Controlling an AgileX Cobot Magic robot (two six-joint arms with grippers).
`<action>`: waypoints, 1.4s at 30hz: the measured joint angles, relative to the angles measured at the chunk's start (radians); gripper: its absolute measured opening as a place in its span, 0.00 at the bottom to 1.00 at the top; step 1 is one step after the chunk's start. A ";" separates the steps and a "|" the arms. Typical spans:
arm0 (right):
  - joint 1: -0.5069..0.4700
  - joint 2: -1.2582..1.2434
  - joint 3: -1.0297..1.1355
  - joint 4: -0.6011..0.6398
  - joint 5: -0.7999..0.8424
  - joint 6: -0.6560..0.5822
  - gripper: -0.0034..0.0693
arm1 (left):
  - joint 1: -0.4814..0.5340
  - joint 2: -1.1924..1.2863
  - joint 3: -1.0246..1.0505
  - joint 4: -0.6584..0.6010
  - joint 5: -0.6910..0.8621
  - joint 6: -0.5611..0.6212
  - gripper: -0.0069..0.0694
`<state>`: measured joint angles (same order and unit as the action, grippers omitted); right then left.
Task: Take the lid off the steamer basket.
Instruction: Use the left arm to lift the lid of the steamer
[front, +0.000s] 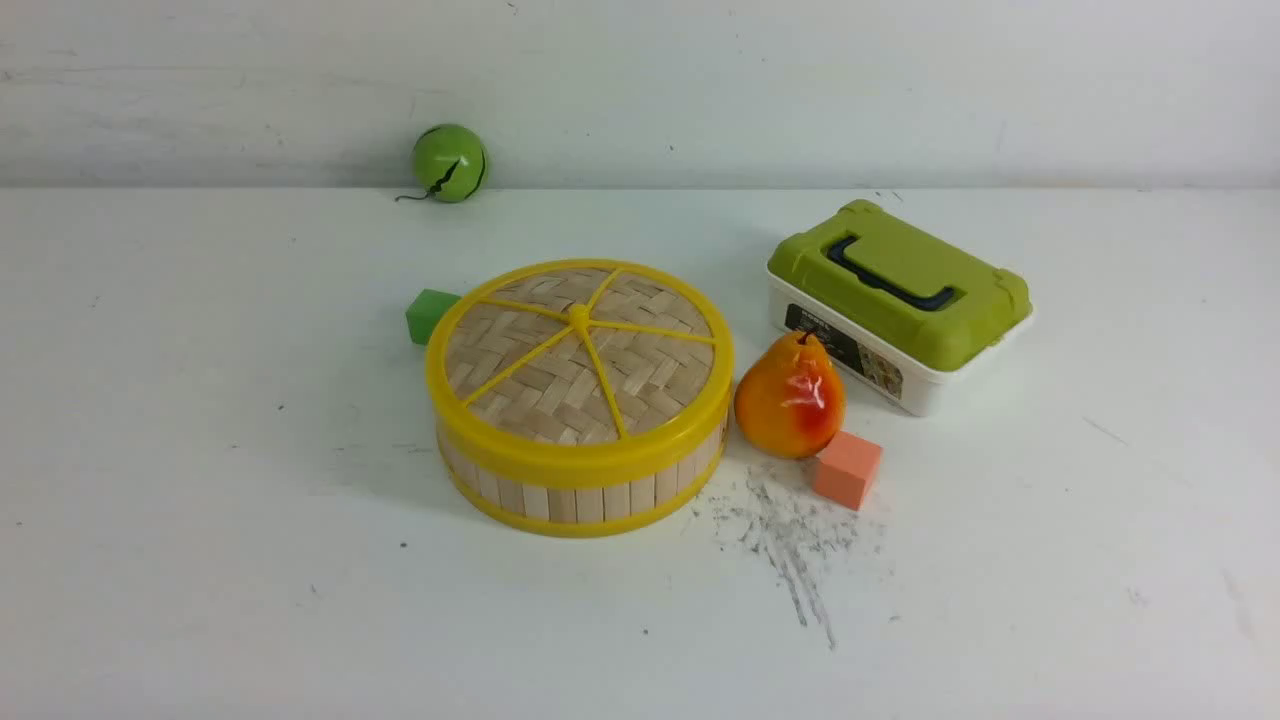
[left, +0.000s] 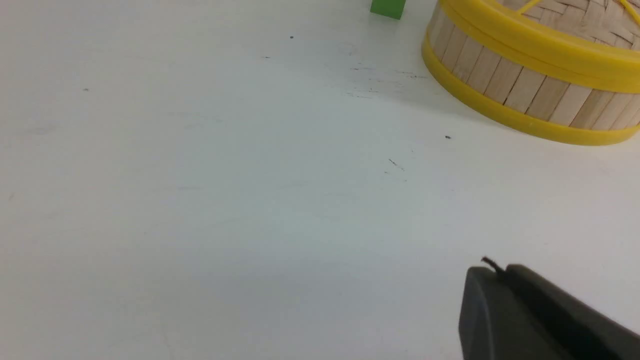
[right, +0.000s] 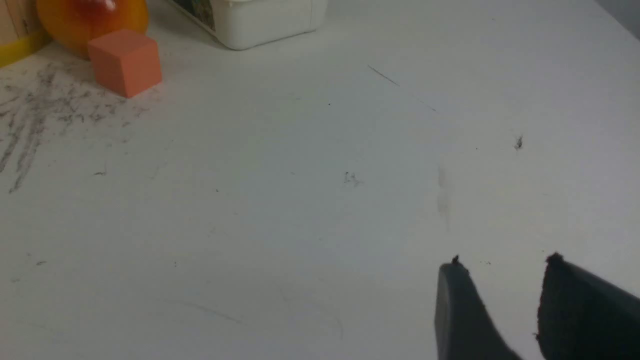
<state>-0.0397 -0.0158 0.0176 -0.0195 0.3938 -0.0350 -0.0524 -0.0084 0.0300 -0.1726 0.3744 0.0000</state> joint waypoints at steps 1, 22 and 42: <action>0.000 0.000 0.000 0.000 0.000 0.000 0.38 | 0.000 0.000 0.000 0.000 0.000 0.000 0.11; 0.000 0.000 0.000 0.000 0.000 0.000 0.38 | 0.000 0.000 0.000 0.000 0.000 0.000 0.13; 0.000 0.000 0.000 0.000 0.000 0.000 0.38 | 0.000 0.000 0.000 -0.004 -0.141 0.000 0.15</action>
<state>-0.0397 -0.0158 0.0176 -0.0195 0.3938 -0.0350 -0.0524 -0.0084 0.0300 -0.1768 0.2335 0.0000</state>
